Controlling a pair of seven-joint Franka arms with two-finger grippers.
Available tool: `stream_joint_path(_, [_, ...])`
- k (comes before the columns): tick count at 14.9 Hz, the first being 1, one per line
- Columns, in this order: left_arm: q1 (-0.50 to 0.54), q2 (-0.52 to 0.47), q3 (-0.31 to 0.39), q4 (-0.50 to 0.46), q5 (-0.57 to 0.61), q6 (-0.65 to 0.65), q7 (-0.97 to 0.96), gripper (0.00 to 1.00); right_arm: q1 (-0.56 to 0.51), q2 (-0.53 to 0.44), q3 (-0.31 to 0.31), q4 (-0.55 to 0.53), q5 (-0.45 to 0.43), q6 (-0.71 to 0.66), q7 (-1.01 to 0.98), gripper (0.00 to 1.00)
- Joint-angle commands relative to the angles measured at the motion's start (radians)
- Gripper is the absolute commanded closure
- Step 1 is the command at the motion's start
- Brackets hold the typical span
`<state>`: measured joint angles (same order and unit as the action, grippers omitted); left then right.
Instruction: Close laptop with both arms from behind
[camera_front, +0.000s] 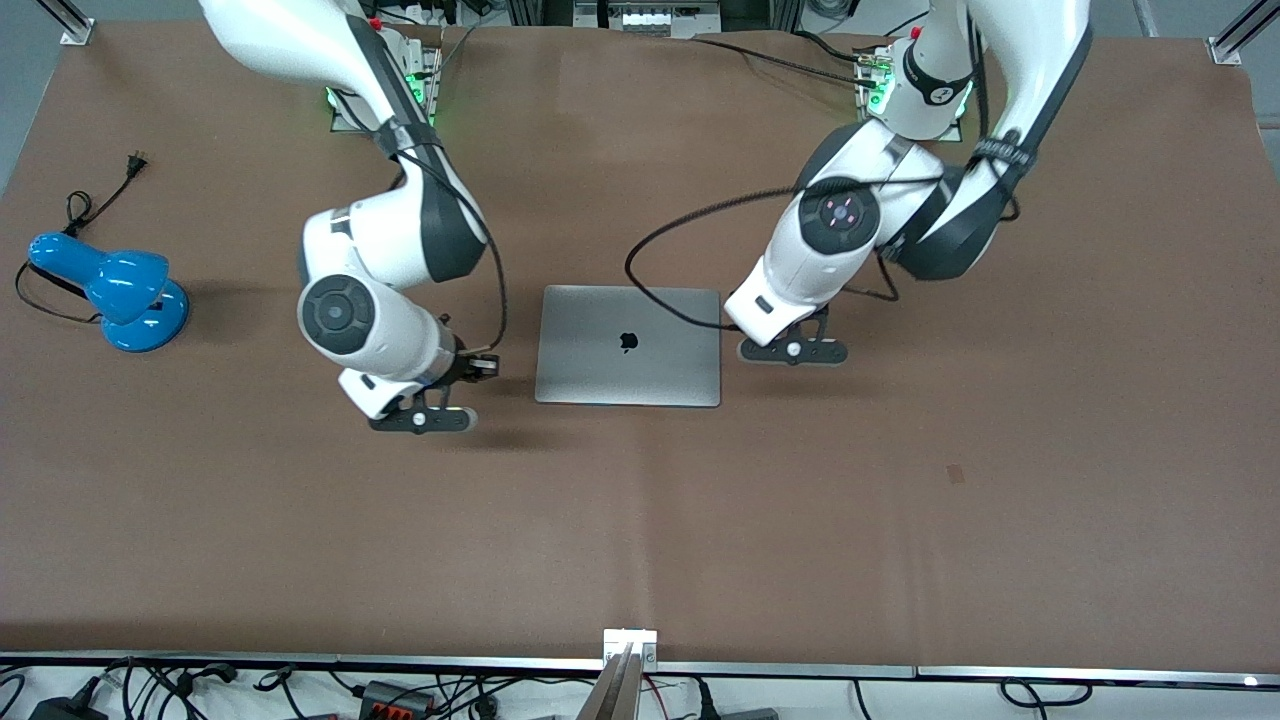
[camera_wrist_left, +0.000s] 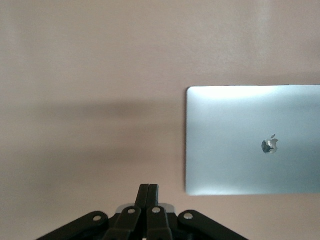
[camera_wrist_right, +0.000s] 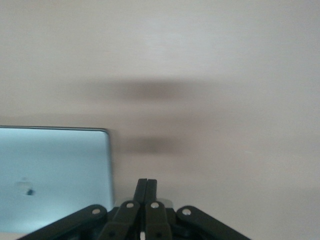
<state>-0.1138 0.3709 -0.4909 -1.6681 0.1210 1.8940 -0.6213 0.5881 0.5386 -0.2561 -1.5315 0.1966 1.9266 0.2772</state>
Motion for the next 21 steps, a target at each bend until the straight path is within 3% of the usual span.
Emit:
stream_joint_path(1, [0.029, -0.108, -0.014, -0.021, -0.012, -0.094, 0.003, 1.0, 0.004, -0.037, -0.021, -0.021, -0.065, -0.044, -0.021, 1.0])
stream_joint_path(2, [0.043, -0.145, -0.014, -0.016, -0.035, -0.14, 0.006, 1.0, 0.002, -0.049, -0.031, -0.018, -0.075, -0.06, -0.042, 0.78])
stream_joint_path(3, [0.06, -0.177, -0.014, -0.003, -0.05, -0.189, 0.041, 1.0, 0.005, -0.051, -0.04, -0.012, -0.075, -0.063, -0.036, 0.11])
stream_joint_path(4, [0.072, -0.205, -0.012, 0.019, -0.057, -0.244, 0.099, 1.0, 0.012, -0.058, -0.064, -0.003, -0.077, -0.072, -0.038, 0.0])
stream_joint_path(8, [0.179, -0.251, 0.003, 0.117, -0.177, -0.388, 0.158, 1.0, -0.001, -0.118, -0.107, 0.079, -0.074, -0.126, -0.053, 0.0])
stream_joint_path(12, [0.181, -0.325, 0.102, 0.081, -0.179, -0.411, 0.296, 1.0, -0.001, -0.137, -0.175, 0.155, -0.068, -0.188, -0.052, 0.0])
stream_joint_path(14, [0.168, -0.325, 0.155, 0.083, -0.179, -0.412, 0.304, 0.94, 0.005, -0.135, -0.205, 0.16, -0.078, -0.198, -0.05, 0.0])
stream_joint_path(17, [0.166, -0.325, 0.195, 0.082, -0.176, -0.412, 0.301, 0.6, 0.002, -0.138, -0.207, 0.154, -0.077, -0.21, -0.07, 0.0])
stream_joint_path(18, [0.172, -0.325, 0.204, 0.079, -0.179, -0.406, 0.296, 0.05, -0.022, -0.155, -0.19, 0.155, -0.079, -0.213, -0.062, 0.0])
stream_joint_path(19, [0.172, -0.323, 0.209, 0.08, -0.176, -0.397, 0.299, 0.0, -0.074, -0.172, -0.14, 0.155, -0.079, -0.219, -0.062, 0.0])
stream_joint_path(21, [0.164, -0.326, 0.219, 0.073, -0.172, -0.377, 0.299, 0.0, -0.254, -0.219, 0.016, 0.154, -0.103, -0.213, -0.073, 0.0])
